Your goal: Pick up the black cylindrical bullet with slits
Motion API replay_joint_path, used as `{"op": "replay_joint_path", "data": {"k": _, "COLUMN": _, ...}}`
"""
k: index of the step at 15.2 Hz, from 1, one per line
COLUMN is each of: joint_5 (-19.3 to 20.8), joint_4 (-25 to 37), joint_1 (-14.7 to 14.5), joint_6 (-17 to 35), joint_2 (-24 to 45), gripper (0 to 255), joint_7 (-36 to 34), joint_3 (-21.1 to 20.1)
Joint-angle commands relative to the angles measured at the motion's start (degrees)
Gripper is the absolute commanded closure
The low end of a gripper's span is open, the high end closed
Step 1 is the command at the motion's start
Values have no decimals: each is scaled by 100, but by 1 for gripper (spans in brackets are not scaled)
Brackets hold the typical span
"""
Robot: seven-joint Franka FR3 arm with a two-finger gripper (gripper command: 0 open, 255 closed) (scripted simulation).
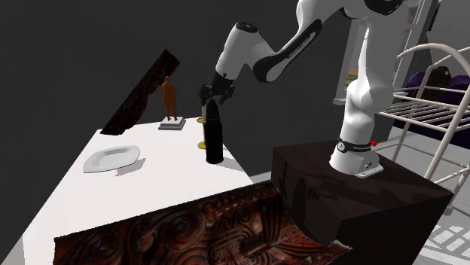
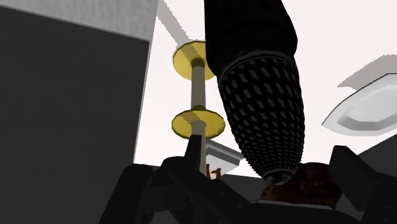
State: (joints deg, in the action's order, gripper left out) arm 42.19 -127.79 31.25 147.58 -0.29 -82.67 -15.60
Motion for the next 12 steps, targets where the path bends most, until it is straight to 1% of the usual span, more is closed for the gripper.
{"op": "replay_joint_path", "data": {"k": 1, "joint_5": 131, "joint_4": -1, "joint_1": 5, "joint_6": 60, "joint_2": 88, "gripper": 0, "joint_7": -126, "joint_3": 4}}
{"op": "replay_joint_path", "data": {"k": 2, "joint_5": 131, "joint_4": -1, "joint_1": 4, "joint_6": 60, "joint_2": 88, "gripper": 0, "joint_7": -126, "joint_3": 4}}
{"op": "replay_joint_path", "data": {"k": 3, "joint_5": 122, "joint_4": 14, "joint_1": -3, "joint_6": 43, "joint_2": 90, "gripper": 255, "joint_7": -126, "joint_3": -3}}
{"op": "replay_joint_path", "data": {"k": 12, "joint_5": 131, "joint_4": -1, "joint_1": 4, "joint_6": 60, "joint_2": 88, "gripper": 255, "joint_7": -126, "joint_3": 5}}
